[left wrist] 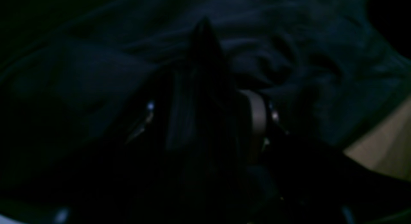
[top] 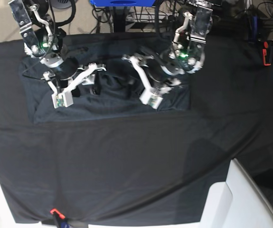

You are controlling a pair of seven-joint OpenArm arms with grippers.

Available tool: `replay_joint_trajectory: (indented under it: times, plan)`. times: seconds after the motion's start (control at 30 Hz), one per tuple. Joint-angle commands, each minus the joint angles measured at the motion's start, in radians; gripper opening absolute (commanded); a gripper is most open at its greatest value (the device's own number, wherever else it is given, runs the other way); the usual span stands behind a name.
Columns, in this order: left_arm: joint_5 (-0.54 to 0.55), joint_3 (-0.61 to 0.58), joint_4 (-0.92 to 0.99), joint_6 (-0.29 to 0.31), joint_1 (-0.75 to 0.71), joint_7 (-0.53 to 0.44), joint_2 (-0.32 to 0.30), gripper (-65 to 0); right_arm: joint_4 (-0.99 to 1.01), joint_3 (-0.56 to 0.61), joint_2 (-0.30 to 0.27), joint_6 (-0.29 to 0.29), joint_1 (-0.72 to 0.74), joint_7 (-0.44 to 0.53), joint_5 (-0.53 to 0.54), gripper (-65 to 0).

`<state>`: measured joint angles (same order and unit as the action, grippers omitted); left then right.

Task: Fold the T-shirt properly
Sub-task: 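Lower the folded layer with the left gripper and open it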

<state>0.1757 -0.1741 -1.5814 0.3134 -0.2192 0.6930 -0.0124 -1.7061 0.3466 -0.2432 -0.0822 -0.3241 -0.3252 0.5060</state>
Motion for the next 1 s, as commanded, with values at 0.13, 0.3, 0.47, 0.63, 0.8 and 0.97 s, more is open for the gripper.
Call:
replay_joint_trajectory:
  times: [0.13,0.3,0.47,0.63,0.8,0.97]
  plan:
    - [0.020,-0.075,0.008,0.000,0.040,-0.020,0.005,-30.9,-0.016,-0.004,-0.002,0.005,0.007,0.021,0.006,-28.8]
    - [0.023,-0.130,0.020,0.000,0.056,-0.020,0.009,-31.1,-0.016,-0.005,-0.002,0.005,0.007,0.021,0.006,-28.8]
    - [0.023,-0.147,-0.015,0.000,0.059,-0.019,0.009,-31.3,-0.016,-0.040,0.006,0.002,0.004,0.021,0.006,-28.8]
    - [0.014,-0.138,-0.089,0.000,0.043,-0.016,-0.007,-31.4,-0.016,-0.073,0.006,0.002,0.004,0.021,0.006,-28.8]
    - [0.015,-0.135,-0.144,-0.096,0.008,0.083,-0.102,-50.0,-0.019,-0.146,0.020,0.000,-0.023,0.025,0.006,-28.8]
    - [0.021,-0.075,-0.169,-0.273,-0.044,0.081,-0.151,-65.0,-0.018,-0.283,0.086,0.005,-0.051,0.022,0.006,-35.6]
